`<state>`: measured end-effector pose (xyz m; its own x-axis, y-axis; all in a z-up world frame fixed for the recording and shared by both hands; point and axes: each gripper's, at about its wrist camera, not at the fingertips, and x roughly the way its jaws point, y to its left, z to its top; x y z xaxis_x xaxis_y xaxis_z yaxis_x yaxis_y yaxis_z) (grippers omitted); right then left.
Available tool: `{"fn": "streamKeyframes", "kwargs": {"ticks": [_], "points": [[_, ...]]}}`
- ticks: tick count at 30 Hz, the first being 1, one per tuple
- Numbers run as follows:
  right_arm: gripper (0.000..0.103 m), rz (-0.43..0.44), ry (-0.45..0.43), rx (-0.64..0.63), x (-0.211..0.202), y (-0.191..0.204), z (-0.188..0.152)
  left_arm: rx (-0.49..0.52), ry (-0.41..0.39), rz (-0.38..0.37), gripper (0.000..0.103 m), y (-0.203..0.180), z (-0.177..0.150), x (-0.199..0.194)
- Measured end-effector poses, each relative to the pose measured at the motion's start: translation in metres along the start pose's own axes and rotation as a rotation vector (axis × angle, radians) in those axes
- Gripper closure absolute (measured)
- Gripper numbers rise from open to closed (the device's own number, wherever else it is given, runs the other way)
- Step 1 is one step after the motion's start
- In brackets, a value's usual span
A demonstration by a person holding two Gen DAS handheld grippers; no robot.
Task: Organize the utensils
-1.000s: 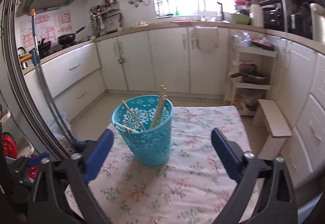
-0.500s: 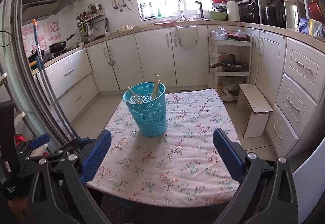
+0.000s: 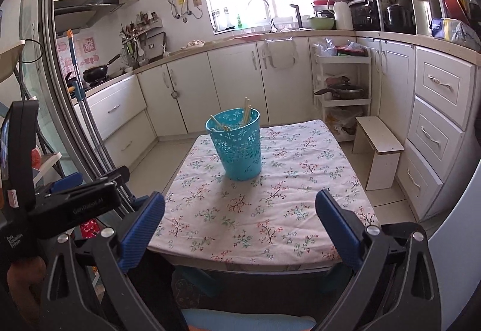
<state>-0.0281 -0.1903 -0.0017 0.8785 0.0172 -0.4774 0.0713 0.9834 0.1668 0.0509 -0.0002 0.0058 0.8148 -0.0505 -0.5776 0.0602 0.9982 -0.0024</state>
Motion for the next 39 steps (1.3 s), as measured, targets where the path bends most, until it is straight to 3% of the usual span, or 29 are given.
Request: {"fn": "streamKeyframes", "kwargs": {"ticks": [39], "points": [[0.007, 0.015, -0.004, -0.028, -0.010, 0.008, -0.010, 0.018, -0.022, 0.005, 0.007, -0.005, -0.002, -0.015]]}}
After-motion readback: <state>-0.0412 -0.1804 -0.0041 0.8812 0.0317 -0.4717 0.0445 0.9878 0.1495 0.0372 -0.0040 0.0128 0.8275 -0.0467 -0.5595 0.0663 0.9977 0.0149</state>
